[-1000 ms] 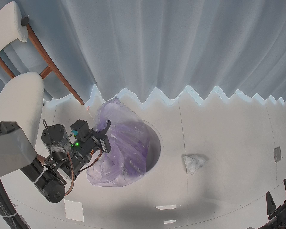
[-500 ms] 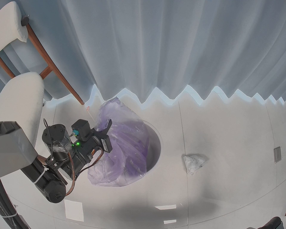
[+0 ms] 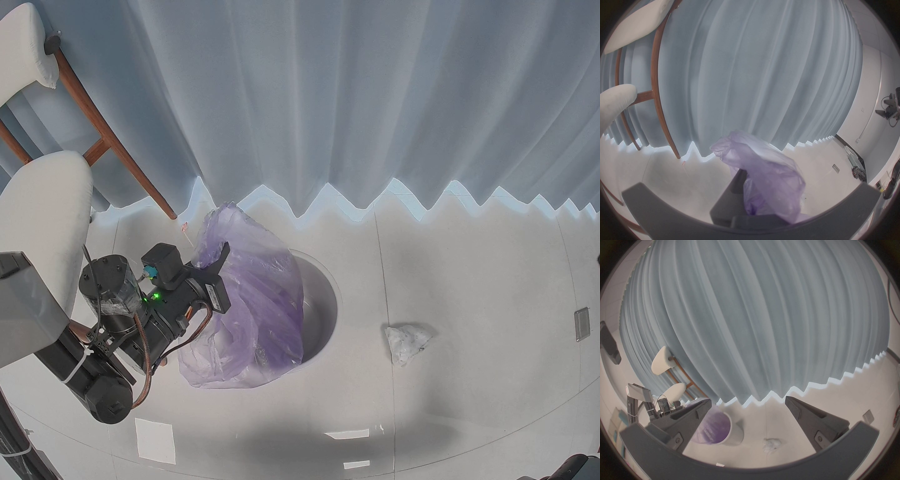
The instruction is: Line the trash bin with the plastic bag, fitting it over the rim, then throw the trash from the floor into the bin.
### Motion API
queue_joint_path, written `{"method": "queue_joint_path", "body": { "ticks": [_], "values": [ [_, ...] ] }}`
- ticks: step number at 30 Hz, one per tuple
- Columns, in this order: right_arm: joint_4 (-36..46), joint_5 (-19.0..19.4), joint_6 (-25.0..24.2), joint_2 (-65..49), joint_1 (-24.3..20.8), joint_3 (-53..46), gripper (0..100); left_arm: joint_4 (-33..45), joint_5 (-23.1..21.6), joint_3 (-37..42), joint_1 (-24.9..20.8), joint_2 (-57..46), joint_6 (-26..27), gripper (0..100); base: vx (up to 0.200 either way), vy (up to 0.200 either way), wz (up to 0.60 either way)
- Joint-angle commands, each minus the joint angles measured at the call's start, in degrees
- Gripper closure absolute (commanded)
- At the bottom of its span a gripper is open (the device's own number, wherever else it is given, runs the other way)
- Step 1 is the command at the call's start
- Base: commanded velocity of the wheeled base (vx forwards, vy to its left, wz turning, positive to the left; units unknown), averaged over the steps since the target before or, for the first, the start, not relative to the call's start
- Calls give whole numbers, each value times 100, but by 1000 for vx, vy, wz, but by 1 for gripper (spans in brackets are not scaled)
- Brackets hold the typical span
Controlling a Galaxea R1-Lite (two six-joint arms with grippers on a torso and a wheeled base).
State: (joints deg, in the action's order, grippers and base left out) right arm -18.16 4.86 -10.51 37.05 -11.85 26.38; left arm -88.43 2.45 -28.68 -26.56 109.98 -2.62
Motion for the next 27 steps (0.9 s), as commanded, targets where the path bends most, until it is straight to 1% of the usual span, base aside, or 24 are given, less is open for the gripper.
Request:
{"method": "queue_joint_path", "body": {
  "ticks": [1,3,6,10,13,14,15,16,19,24,25,26,27],
  "values": [
    [-21,322,-127,1050,-46,148,0,-8,-8,3,20,-153,7,100,0,0,0],
    [-38,516,-118,1437,-46,210,0,-8,-8,3,20,-153,16,100,0,0,0],
    [-56,586,-118,1674,-160,236,0,-8,1,12,20,-144,16,100,0,0,0],
    [-12,595,-144,2035,-617,254,0,-8,1,21,20,-126,34,100,0,0,0],
    [-3,595,-153,2210,-749,245,0,-8,10,38,20,-126,42,100,0,0,0],
    [-3,595,-153,2404,-977,227,0,-8,1,56,20,-117,42,100,0,0,0],
    [-3,595,-153,2404,-977,227,0,-8,1,56,20,-117,42,100,0,0,0],
    [-3,595,-171,2615,-1179,210,0,-8,10,47,20,-126,51,100,0,0,0],
    [-12,595,-206,2984,-1311,183,0,-8,10,47,20,-126,51,100,0,0,0],
    [-38,612,-329,3617,-1856,7,0,-8,19,47,20,-126,60,100,0,0,0],
    [-38,612,-329,3634,-1874,-1,0,-8,19,47,20,-126,60,100,0,0,0],
    [-38,612,-329,3801,-2085,-63,0,-8,19,47,20,-126,60,100,0,0,0],
    [-47,612,-338,3889,-2181,-98,0,-8,19,56,20,-126,60,100,0,0,0]
  ]
}}
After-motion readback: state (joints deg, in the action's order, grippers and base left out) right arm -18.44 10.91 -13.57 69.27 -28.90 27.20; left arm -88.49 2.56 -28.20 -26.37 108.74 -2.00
